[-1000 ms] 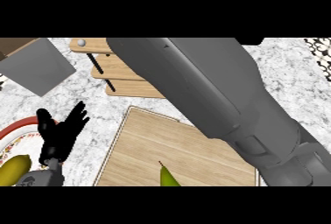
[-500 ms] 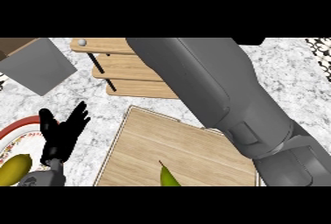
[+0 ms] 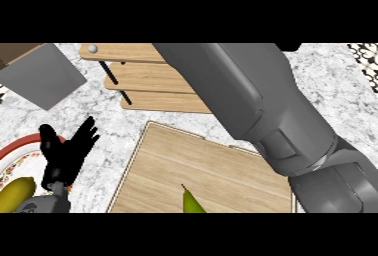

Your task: Pick the croissant from the tray and place it in the tiered shelf

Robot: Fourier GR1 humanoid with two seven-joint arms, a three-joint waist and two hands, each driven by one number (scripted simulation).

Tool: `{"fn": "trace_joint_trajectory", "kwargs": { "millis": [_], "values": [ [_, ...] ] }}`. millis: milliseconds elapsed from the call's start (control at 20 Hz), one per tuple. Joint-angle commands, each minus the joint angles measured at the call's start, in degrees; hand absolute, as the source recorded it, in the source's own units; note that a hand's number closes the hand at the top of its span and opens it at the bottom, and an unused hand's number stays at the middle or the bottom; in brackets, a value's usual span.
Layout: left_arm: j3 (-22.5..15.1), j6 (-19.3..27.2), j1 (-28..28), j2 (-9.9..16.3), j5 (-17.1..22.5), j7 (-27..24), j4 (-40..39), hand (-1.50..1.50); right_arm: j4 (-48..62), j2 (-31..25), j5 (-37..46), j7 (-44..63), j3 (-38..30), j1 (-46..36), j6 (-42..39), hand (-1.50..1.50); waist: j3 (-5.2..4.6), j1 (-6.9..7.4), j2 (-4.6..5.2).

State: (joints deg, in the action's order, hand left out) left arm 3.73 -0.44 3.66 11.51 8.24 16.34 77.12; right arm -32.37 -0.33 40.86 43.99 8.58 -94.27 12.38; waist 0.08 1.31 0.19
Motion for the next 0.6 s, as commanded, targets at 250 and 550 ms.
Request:
{"fn": "trace_joint_trajectory", "kwargs": {
  "millis": [250, 550],
  "values": [
    [0.54, -0.63, -0.89, 0.20, 0.49, 0.83, 0.64, 0.00, -1.69, 0.29, -1.23, 4.60, -4.17, -0.34, 10.32, -1.50, -0.13, 0.14, -0.02],
    [-0.42, -1.08, -0.15, -0.65, -0.31, 0.21, -1.16, 0.00, -4.23, 0.32, -6.18, 0.14, -8.06, 2.66, 18.87, -1.50, -0.12, 0.16, 0.11]
  ]
}}
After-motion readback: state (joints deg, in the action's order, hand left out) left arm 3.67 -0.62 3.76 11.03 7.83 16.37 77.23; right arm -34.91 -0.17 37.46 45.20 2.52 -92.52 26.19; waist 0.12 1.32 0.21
